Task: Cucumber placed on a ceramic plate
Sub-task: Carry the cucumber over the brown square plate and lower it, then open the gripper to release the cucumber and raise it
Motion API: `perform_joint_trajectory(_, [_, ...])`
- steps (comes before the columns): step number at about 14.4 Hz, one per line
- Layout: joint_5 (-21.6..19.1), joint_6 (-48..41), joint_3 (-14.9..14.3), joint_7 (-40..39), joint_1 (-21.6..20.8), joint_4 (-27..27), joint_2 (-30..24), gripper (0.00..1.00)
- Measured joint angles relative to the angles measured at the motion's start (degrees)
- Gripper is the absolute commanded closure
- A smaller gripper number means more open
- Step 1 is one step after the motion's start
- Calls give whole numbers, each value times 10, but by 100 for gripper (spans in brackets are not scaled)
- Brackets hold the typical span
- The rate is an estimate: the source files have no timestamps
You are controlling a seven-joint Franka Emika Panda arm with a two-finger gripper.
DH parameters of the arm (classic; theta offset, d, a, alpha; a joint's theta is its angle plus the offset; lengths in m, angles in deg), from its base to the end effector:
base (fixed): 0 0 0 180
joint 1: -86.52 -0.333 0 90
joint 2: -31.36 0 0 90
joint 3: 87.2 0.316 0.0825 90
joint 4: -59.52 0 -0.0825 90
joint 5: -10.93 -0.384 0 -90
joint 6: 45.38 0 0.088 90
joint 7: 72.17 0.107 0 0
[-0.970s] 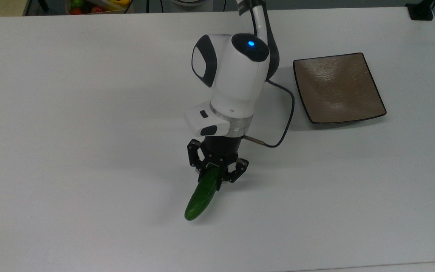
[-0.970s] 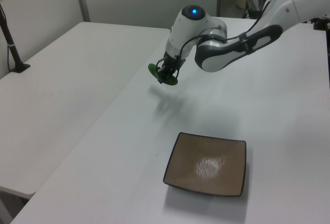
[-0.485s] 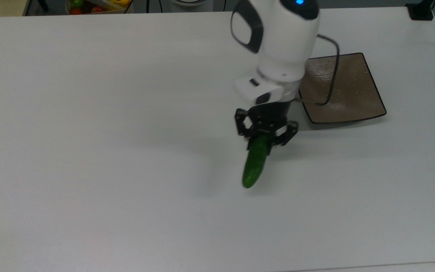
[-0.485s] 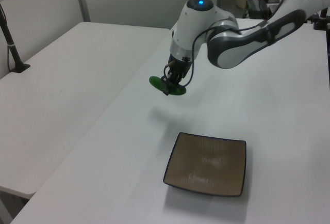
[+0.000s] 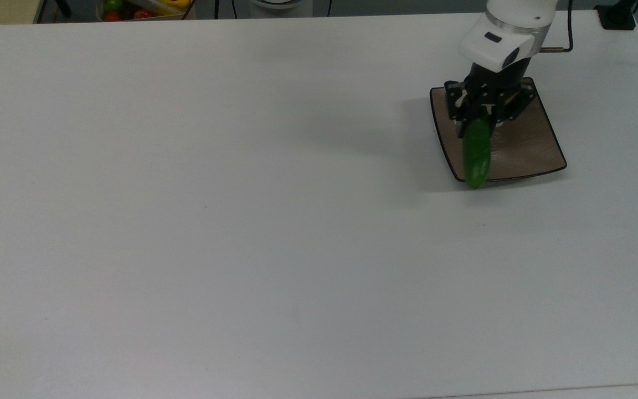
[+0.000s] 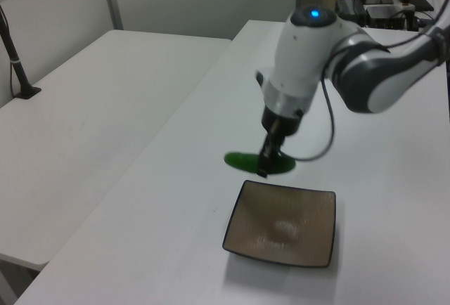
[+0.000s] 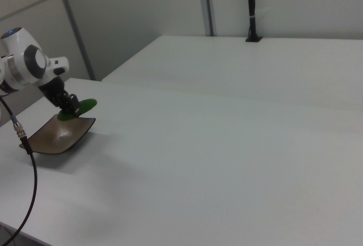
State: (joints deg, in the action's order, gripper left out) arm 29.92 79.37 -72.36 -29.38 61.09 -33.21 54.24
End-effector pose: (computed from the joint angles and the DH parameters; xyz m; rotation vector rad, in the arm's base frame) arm 0.5440 0.4161 0.4172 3.0866 0.1443 0.4001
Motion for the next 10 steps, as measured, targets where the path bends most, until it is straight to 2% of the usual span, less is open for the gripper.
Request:
perform_joint_trajectory(1, [0,-8,1,0,-11,-7,1,37])
perform_joint_trajectory(2, [0,-11,2,0,-15,-10,2,11])
perform_joint_trajectory(3, [0,-11,3,0,-18,-12,4,0])
perform_joint_trajectory(10, [0,-27,4,0,-18,-13,5,0])
